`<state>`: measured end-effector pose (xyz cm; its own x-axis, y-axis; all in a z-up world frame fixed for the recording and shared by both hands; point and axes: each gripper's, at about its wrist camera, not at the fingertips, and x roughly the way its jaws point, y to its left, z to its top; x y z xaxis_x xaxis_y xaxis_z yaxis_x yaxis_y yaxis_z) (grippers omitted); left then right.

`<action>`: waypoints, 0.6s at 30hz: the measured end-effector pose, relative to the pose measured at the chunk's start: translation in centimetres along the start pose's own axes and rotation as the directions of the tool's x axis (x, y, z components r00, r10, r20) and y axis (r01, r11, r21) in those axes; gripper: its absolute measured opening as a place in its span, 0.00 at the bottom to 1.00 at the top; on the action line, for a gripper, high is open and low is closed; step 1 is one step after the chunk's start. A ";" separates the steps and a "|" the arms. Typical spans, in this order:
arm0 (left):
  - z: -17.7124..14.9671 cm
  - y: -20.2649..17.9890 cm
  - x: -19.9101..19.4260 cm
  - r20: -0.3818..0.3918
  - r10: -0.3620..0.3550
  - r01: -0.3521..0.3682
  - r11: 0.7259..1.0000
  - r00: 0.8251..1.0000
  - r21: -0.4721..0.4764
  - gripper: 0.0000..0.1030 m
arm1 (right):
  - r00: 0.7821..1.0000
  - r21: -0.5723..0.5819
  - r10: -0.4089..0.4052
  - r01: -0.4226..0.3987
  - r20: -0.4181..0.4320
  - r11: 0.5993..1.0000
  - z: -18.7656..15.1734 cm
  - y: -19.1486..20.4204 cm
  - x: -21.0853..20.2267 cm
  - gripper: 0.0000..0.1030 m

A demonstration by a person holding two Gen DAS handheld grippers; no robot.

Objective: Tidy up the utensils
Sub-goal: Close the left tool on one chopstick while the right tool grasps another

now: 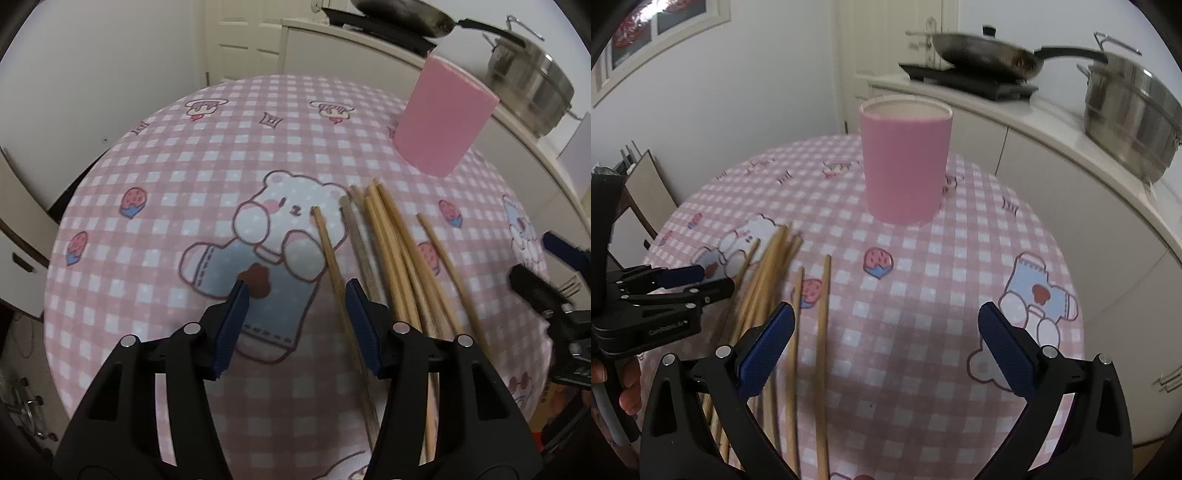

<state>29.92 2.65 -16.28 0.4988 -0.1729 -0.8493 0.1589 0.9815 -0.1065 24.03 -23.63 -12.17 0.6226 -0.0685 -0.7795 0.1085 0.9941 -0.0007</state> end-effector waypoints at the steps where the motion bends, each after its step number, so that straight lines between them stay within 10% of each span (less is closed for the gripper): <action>1: 0.1 -0.2 0.1 -0.002 0.006 -0.006 1.000 1.000 0.009 0.53 | 1.000 -0.001 0.002 -0.002 -0.008 1.000 0.0 -0.1 0.4 0.90; 11: 0.8 -1.3 1.1 -0.004 0.076 -0.076 0.993 0.997 0.090 0.50 | 0.993 -0.038 0.046 -0.051 -0.105 0.998 -0.2 0.4 3.3 0.63; 18: 1.7 -0.9 1.5 0.005 0.073 -0.073 0.993 0.997 0.093 0.24 | 0.985 -0.080 0.084 -0.097 -0.148 0.992 0.6 1.5 4.4 0.46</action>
<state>31.92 1.37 -16.56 0.5133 -0.1014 -0.8522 0.2007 0.9796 0.0043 27.44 -22.45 -15.24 0.5077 0.0284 -0.8611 -0.0148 0.9996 0.0242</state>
